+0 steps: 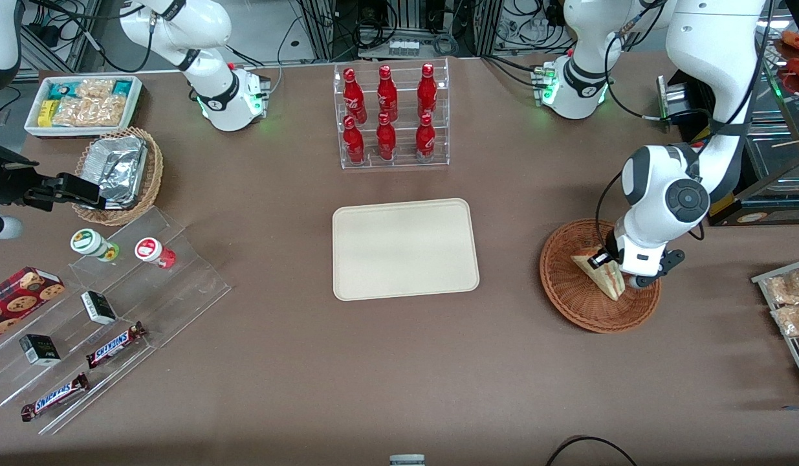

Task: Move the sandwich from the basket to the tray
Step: 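Close the left gripper on the upright wrapped sandwich, then lift the sandwich and carry it over the cream tray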

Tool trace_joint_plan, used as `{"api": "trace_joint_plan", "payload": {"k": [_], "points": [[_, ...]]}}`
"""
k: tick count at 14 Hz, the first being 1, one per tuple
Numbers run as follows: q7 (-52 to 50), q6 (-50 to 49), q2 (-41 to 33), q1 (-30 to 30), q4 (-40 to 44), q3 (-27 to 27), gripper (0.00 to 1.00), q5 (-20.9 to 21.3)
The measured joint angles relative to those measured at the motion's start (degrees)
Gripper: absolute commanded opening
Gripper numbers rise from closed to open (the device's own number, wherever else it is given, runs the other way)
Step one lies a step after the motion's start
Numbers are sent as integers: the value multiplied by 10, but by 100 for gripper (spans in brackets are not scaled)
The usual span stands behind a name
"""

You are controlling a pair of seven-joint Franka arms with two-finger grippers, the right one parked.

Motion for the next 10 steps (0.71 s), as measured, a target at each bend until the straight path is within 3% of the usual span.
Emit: {"api": "trace_joint_plan", "payload": {"k": [3,7,10], "points": [[1,-31,-11,0,9,0,0,1],[25,-227,-74,-12,102,-12,0,1],[28,-339,-90,-56,200,-42,0,1]]}}
